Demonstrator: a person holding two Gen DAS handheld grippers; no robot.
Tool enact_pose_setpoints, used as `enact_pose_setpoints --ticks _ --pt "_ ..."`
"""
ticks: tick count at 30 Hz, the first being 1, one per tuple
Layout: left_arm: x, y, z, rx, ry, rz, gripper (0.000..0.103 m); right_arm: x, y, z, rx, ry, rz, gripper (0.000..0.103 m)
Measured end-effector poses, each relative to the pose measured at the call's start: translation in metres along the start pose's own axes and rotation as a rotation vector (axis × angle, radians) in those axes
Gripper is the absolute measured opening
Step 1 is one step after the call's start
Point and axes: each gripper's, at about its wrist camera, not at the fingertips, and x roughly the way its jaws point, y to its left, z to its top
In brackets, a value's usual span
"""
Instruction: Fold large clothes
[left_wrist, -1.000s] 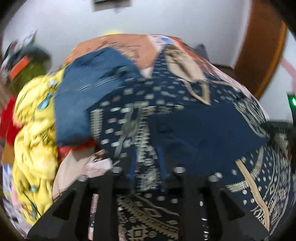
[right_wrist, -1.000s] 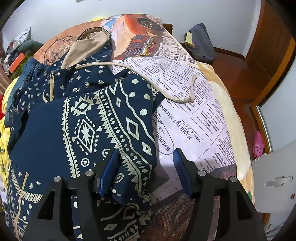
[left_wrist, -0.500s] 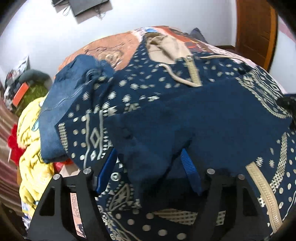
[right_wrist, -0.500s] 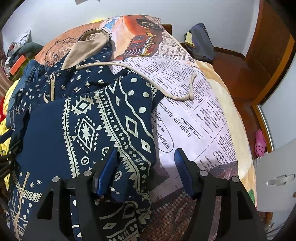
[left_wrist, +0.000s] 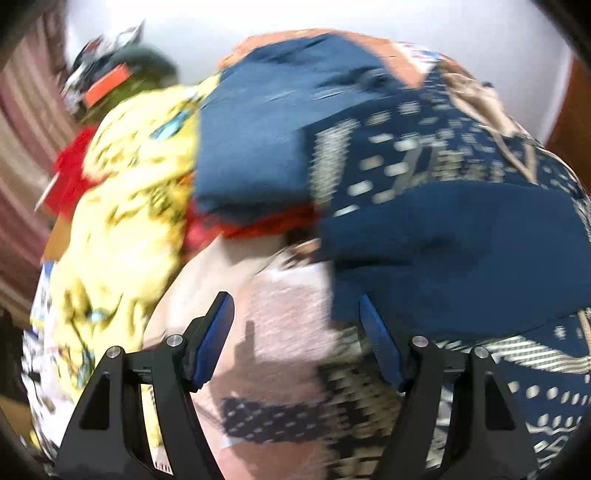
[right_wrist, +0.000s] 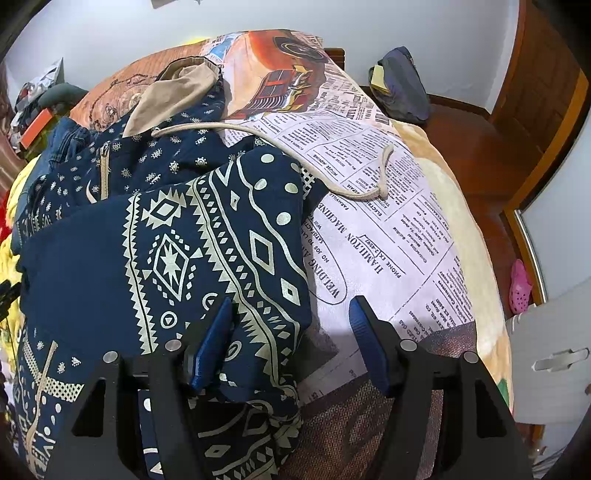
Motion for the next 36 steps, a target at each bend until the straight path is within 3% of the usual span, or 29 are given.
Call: enact_pose_setpoints --ticks 4,10,18,26,31,36 --pt "0.010 0.021 -0.016 -0.012 0.065 0.007 0.069 0.000 0.001 0.001 -0.004 0.002 -0.011 0.063" --pt "-0.024 0.020 -0.002 0.054 -0.019 -0.035 0.069 -0.011 0.008 0.010 -0.041 0.002 -0.048 0.063" --pt "-0.079 -0.022 0.071 0.131 -0.190 -0.176 0.070 -0.059 0.032 0.044 -0.165 -0.153 -0.086 0.063" --pt "-0.094 -0.087 0.141 0.199 -0.266 -0.300 0.070 -0.077 0.063 0.093 -0.231 -0.263 -0.030 0.063" --pt "-0.064 -0.127 0.176 0.237 -0.228 -0.321 0.071 -0.058 0.079 0.122 -0.224 -0.246 0.028 0.063" --pt "-0.004 -0.160 0.201 0.229 -0.079 -0.318 0.073 -0.009 0.086 0.153 -0.164 -0.120 0.127 0.063"
